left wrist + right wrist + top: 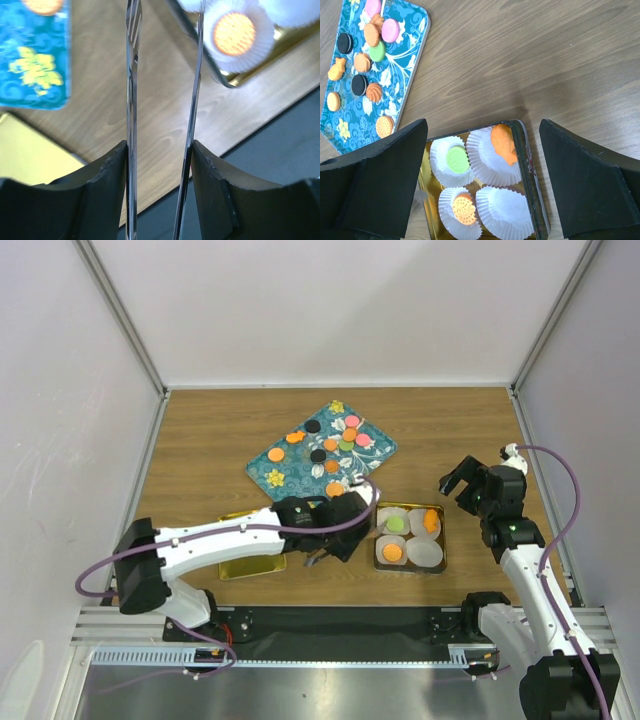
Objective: Pack the cookies
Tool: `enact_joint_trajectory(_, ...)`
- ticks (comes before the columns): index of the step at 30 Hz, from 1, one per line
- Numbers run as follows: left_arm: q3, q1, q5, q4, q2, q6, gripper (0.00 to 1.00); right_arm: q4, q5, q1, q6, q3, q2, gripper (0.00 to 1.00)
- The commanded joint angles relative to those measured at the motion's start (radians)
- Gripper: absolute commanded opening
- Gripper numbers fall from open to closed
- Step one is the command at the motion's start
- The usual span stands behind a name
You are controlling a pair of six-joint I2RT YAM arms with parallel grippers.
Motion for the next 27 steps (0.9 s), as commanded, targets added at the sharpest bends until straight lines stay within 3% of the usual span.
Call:
enact_joint_trajectory(1,0.012,0.071,-0.040,-0.012,-0.091,0.007,0.56,0.039,0.005,0.005,-0.022,0.006,0.002,1.00)
enact_joint_trajectory(12,0.038,0.366,-0.008,-0.011,-0.086,0.105,0.57,0.051,-0.002,0.045,-0.036,0.015,0.043,1.00)
enact_joint_trajectory(21,0.153,0.495,-0.014,0.003,0.068,0.148,0.57,0.056,-0.009,0.049,-0.037,0.012,0.043,1.00)
enact_joint_trajectory(27,0.211,0.524,-0.023,0.001,0.149,0.166,0.57,0.059,-0.012,0.050,-0.036,0.012,0.046,1.00)
